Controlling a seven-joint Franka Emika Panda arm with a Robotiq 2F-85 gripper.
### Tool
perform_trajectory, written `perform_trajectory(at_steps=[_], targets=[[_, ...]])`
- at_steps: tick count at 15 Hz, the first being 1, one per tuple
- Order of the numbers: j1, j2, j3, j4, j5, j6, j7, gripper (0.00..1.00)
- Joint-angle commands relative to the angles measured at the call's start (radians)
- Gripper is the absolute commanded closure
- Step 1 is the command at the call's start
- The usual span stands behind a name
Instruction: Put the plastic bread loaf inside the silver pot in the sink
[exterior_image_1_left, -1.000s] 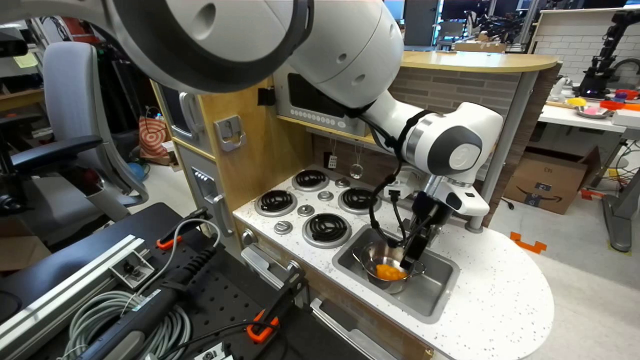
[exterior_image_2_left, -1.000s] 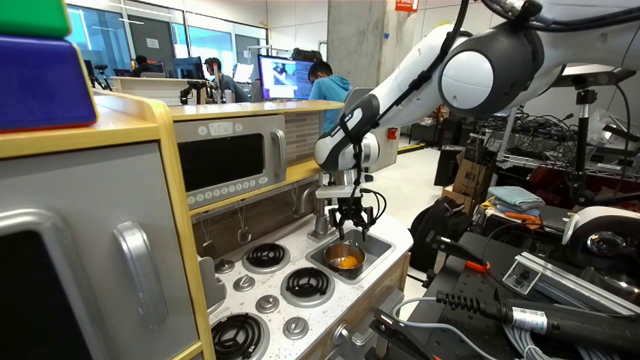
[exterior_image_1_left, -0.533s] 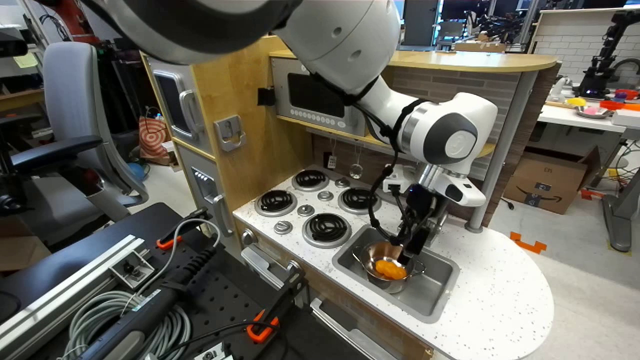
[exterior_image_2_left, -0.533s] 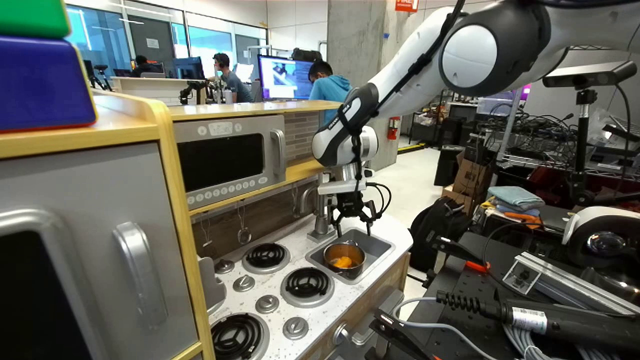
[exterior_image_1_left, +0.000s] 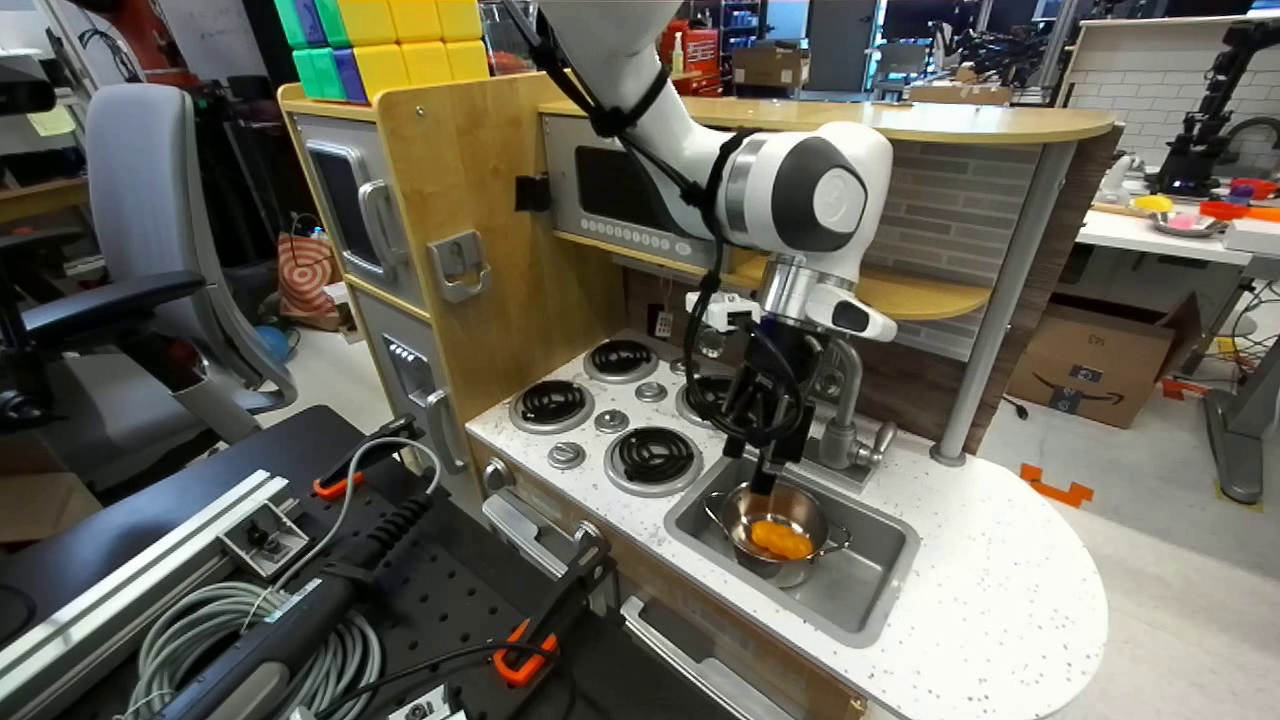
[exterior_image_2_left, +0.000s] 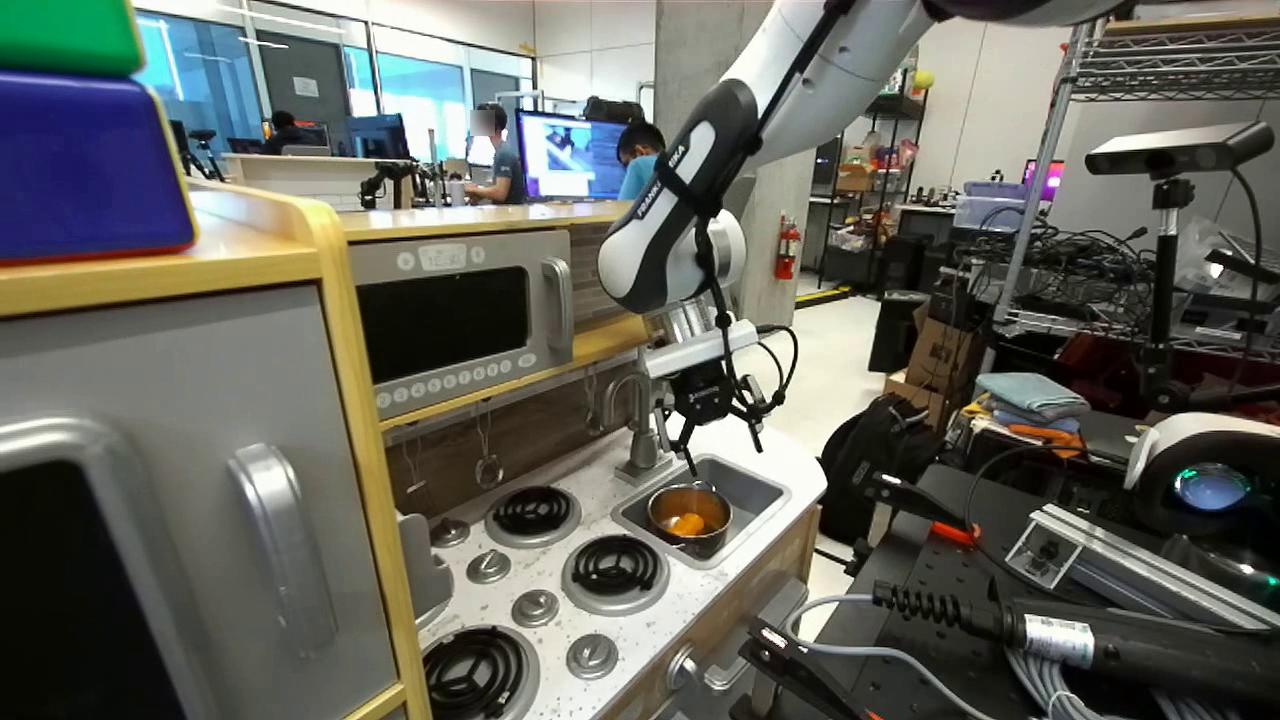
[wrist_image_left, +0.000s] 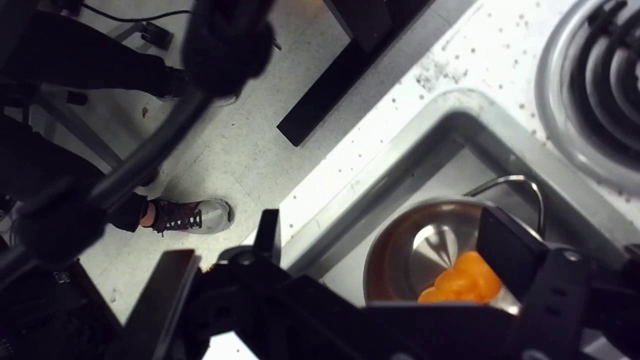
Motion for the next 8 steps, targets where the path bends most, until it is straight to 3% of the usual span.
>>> perform_trajectory(at_steps=[1, 7, 8], targets=[[0.003, -0.221, 0.034, -0.226, 0.009, -0.017, -0.151, 0.0], [-0.018, -0.48, 0.076, -0.423, 0.058, -0.04, -0.271, 0.0], [-0.001, -0.362, 0.054, -0.326, 0.023, -0.011, -0.227, 0.0]])
